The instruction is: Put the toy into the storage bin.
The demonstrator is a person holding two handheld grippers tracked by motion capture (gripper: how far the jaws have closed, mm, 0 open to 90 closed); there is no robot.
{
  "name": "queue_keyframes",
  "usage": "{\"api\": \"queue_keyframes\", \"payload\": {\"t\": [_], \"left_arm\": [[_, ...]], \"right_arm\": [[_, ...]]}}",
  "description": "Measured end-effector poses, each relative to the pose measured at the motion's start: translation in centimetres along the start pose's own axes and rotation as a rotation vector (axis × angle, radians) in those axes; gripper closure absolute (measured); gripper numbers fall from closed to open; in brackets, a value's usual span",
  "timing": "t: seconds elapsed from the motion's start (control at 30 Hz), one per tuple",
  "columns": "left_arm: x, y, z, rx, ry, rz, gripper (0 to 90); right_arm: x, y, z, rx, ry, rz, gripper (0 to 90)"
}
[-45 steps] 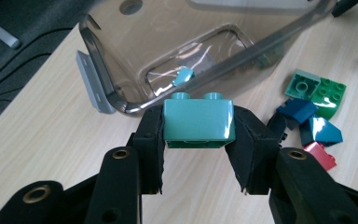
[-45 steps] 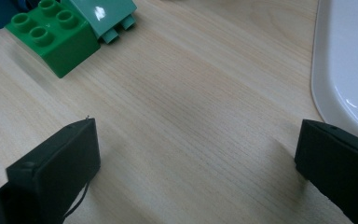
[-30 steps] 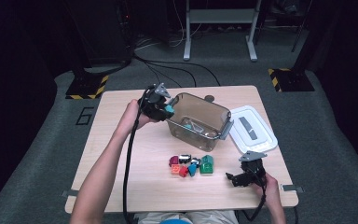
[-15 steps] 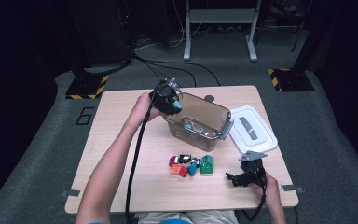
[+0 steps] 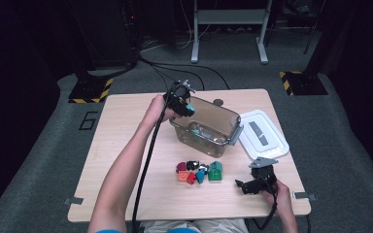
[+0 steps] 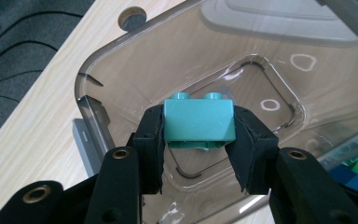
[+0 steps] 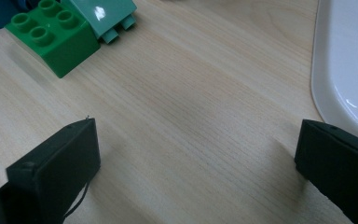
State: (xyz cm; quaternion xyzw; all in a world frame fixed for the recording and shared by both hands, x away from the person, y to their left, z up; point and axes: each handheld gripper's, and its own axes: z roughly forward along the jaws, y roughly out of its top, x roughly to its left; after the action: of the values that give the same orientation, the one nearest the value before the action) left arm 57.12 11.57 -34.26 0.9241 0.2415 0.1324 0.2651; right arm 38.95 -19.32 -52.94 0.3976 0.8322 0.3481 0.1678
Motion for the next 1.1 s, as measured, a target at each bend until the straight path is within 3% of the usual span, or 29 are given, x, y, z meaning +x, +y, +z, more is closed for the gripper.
{"api": "queue_keyframes", "payload": {"t": [0.43, 0.53, 0.8, 1.1], "left_arm": [[0.6, 0.3, 3.3, 0.059, -0.049, -0.04, 58.0], [0.5, 0.4, 3.4, 0.05, -0.047, -0.059, 48.5], [0.3, -0.2, 1.9, 0.017, -0.04, -0.059, 32.8], [-1.1, -1.9, -0.9, -0.039, -0.037, -0.043, 23.8]], "right_arm": [[0.0, 0.0, 0.0, 0.002, 0.005, -0.005, 0.0], [0.0, 0.0, 0.0, 0.002, 0.005, -0.005, 0.0], [0.0, 0.0, 0.0, 0.004, 0.005, -0.005, 0.0], [0.0, 0.0, 0.0, 0.004, 0.006, -0.008, 0.0]]}}
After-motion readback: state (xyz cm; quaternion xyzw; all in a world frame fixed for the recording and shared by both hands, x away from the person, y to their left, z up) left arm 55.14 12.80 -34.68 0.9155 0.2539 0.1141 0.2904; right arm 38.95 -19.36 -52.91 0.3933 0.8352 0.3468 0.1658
